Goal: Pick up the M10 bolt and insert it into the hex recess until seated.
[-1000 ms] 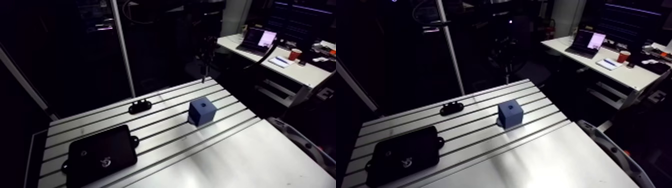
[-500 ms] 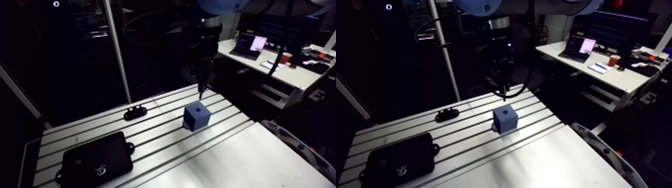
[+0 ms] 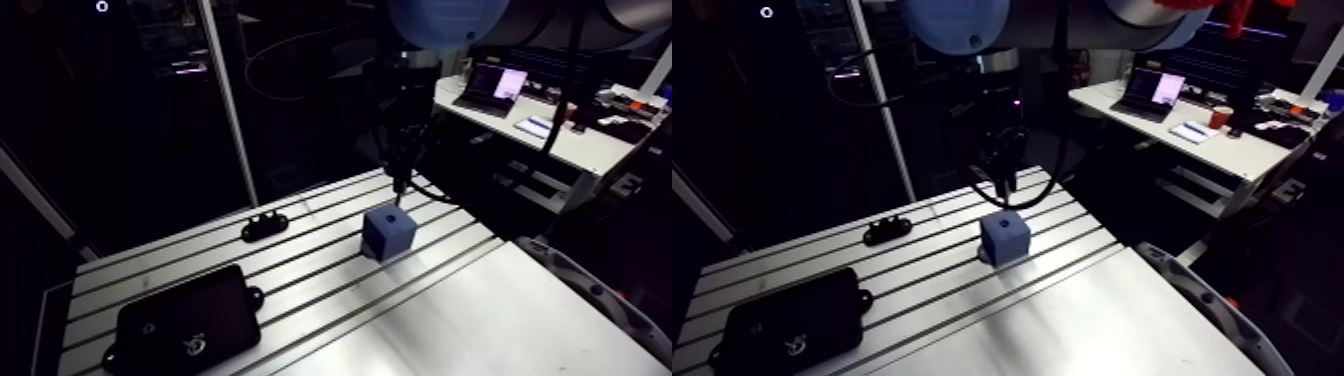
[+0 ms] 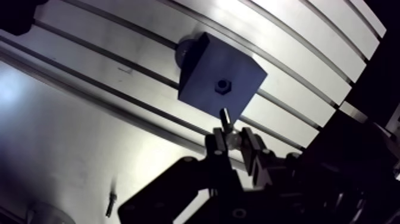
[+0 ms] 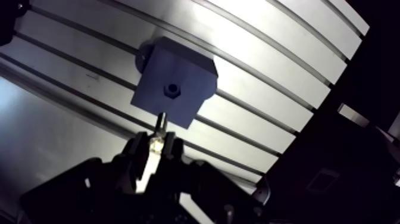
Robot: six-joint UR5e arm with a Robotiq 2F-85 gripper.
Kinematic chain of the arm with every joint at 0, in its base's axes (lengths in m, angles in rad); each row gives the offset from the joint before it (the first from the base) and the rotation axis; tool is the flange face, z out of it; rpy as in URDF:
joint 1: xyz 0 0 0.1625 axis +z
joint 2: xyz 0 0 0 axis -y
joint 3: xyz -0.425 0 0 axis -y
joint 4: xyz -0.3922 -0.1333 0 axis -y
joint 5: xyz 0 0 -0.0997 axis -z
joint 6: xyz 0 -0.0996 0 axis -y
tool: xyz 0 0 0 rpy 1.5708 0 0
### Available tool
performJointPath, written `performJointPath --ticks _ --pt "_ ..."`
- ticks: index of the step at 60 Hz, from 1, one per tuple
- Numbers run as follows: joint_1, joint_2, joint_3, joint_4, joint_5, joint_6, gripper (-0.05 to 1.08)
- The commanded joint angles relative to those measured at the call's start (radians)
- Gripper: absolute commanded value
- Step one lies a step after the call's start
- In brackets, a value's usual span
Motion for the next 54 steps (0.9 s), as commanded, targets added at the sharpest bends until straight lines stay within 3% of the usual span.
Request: performJointPath --ticks 1,54 --pt "0.000 0.006 0.004 -0.010 0.000 -0.003 1.05" --pt "0.001 0.054 -0.004 -0.016 0.000 0.001 1.05"
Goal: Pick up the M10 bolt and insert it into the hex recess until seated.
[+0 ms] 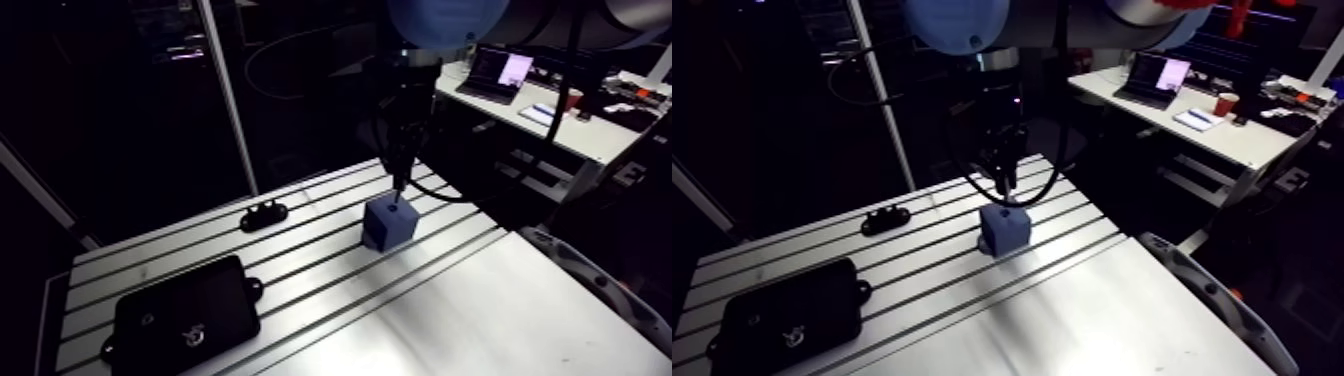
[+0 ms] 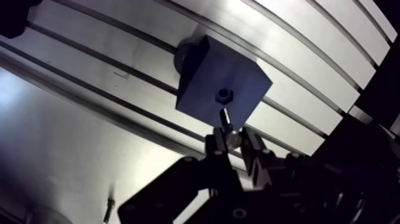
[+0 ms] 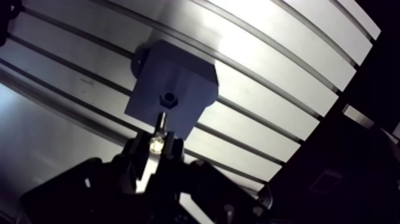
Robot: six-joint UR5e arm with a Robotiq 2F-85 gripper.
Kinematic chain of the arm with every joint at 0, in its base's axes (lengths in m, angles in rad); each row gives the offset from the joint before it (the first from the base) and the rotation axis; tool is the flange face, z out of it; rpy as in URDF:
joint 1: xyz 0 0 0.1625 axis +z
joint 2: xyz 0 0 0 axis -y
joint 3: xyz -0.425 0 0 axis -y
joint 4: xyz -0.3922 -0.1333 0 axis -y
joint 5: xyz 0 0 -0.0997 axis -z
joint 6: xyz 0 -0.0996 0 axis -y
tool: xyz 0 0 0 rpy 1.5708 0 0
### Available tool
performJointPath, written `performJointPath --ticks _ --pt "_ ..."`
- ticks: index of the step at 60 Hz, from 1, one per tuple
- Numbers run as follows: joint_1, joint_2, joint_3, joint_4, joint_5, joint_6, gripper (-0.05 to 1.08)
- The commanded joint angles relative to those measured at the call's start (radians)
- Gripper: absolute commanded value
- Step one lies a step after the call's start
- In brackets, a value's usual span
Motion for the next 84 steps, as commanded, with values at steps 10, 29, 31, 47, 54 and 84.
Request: performJointPath --ticks 10,29,31,47,54,84 --pt "0.000 0.018 -0.005 -0.011 0.000 -0.001 1.04" --pt "0.002 0.024 -0.008 -0.012 0.000 -0.001 1.04" --pt "0.002 0.024 -0.008 -0.011 0.000 -0.001 1.04" --pt "0.003 0.027 -0.008 -0.013 0.000 0.000 1.04" --pt "0.003 0.033 -0.006 -0.013 0.000 0.000 1.04" --pt "0.003 0.035 -0.011 -0.013 0.000 0.000 1.04"
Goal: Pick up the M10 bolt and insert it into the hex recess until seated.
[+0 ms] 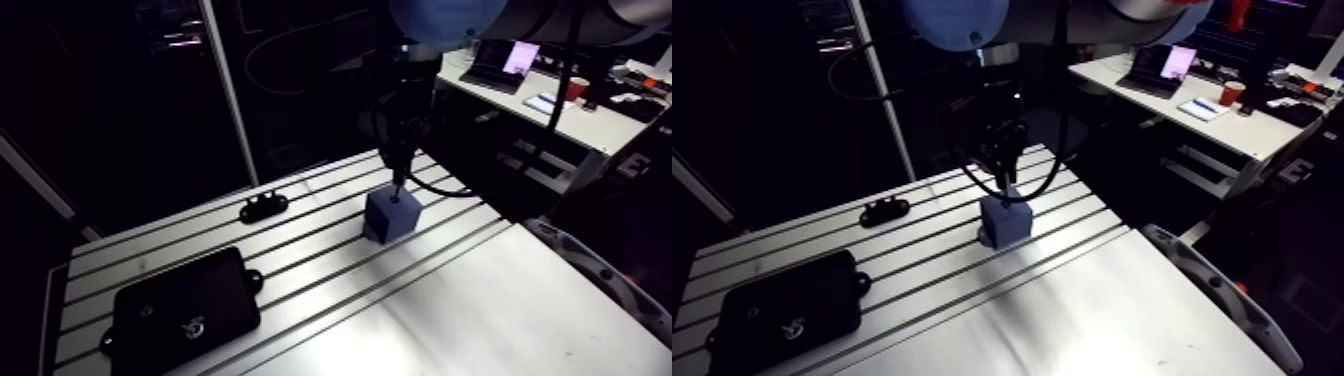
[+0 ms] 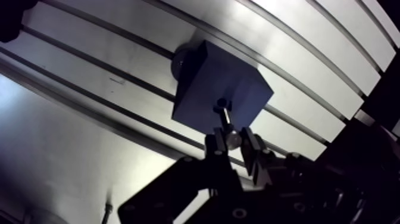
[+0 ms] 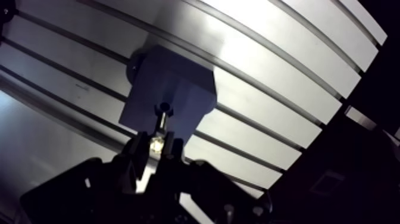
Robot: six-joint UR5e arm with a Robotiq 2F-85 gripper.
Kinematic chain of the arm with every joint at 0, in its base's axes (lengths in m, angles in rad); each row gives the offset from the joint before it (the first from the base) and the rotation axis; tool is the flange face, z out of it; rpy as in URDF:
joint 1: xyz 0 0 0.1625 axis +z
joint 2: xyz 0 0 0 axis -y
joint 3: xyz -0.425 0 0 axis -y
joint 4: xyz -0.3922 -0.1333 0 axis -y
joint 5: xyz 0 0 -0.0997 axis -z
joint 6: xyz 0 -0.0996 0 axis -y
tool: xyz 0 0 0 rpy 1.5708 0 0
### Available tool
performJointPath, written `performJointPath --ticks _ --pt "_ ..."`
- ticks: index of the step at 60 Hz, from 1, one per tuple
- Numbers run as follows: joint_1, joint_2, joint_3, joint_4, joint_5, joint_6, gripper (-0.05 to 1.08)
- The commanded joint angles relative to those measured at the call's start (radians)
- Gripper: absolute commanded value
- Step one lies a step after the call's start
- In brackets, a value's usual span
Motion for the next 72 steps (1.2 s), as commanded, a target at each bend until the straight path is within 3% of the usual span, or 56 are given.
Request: performJointPath --ticks 1,72 --pt "0.000 0.001 -0.002 0.000 0.000 0.000 1.04" --pt "0.003 0.020 -0.003 0.000 0.000 0.000 1.04"
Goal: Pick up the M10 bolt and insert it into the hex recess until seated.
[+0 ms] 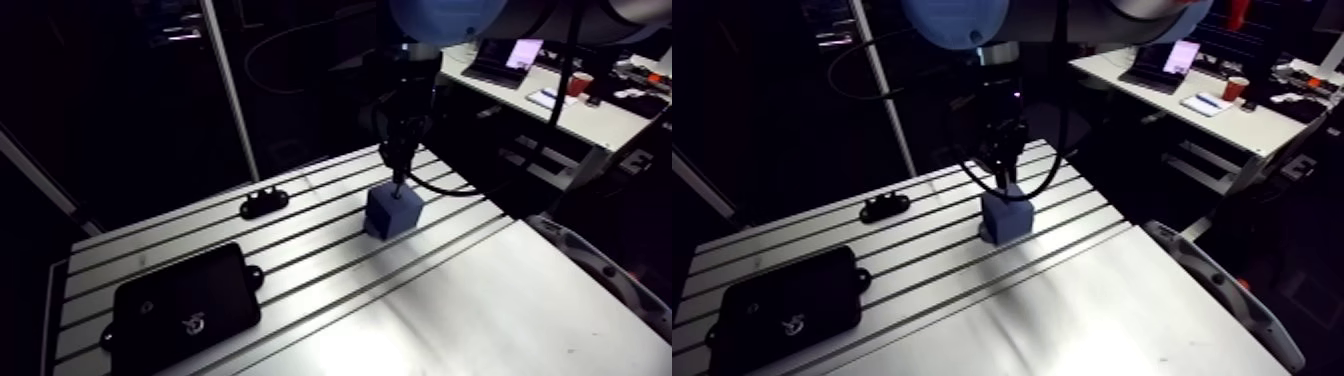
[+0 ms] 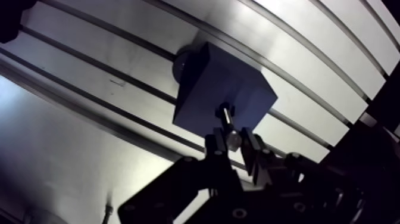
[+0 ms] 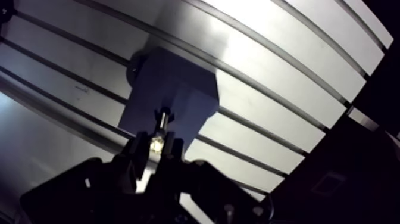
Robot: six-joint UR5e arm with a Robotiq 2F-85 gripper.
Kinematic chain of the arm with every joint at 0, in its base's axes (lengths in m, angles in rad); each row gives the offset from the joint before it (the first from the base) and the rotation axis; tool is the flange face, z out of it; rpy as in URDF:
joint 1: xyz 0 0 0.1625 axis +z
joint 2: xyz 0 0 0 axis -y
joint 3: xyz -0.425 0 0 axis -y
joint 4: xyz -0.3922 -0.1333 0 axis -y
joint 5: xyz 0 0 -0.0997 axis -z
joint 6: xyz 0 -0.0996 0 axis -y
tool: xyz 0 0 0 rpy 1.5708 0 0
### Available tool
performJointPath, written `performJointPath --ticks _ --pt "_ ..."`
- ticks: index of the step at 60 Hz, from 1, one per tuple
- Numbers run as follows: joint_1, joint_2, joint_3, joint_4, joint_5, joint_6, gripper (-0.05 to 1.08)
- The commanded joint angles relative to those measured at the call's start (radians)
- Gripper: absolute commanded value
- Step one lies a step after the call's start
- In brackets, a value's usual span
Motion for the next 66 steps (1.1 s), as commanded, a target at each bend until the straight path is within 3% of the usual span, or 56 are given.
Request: performJointPath --ticks 1,66 --pt "0.000 0.004 0.000 0.000 0.000 0.000 1.04" --pt "0.000 0.010 -0.001 -0.002 0.005 -0.002 1.04"
